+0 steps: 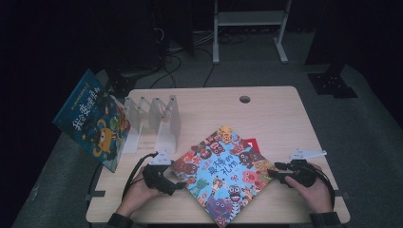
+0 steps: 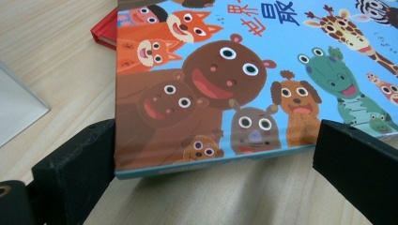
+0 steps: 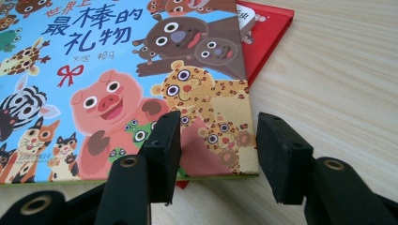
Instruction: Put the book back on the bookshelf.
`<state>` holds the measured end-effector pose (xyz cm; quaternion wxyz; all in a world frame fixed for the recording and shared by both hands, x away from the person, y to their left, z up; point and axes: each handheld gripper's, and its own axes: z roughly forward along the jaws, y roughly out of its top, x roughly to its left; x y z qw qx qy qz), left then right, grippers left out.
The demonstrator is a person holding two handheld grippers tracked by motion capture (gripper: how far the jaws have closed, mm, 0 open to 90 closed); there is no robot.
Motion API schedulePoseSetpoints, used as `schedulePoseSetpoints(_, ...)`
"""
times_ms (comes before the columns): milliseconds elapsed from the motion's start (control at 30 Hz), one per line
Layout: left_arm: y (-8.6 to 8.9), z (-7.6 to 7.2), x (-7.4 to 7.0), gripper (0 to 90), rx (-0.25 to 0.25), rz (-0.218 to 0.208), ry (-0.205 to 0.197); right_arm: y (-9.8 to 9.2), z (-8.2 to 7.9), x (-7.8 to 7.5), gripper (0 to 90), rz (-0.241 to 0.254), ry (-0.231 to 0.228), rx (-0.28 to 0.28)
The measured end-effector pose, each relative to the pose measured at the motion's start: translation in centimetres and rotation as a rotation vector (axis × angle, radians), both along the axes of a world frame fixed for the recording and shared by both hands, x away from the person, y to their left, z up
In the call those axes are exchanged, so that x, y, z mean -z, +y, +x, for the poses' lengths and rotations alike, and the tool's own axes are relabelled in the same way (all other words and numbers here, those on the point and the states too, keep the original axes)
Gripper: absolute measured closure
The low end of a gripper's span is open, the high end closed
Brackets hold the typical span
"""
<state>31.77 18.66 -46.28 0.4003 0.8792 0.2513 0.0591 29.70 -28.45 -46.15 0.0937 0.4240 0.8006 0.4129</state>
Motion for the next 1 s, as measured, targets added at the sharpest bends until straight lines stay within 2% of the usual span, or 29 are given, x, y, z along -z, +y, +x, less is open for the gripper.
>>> schedulePoseSetpoints(200,0.28,-0.57,0.24,0.8,-0.007,0.036,-0.007,0.23,0.05,0.02,49.9,-0.004,-0.011,0.007)
schedulePoseSetpoints(367,0.54,-0.6,-0.08,0.9,-0.012,-0.008,-0.005,0.38,0.13,0.03,50.0,-0.008,-0.019,0.008)
schedulePoseSetpoints(900,0.32,-0.72,0.05,0.9,-0.023,0.005,-0.004,0.75,0.17,0.08,50.1,-0.01,-0.034,0.018)
schedulePoseSetpoints(1000,0.49,-0.88,0.12,0.4,-0.025,-0.01,0.008,1.04,0.17,0.13,50.2,-0.007,-0.041,0.004)
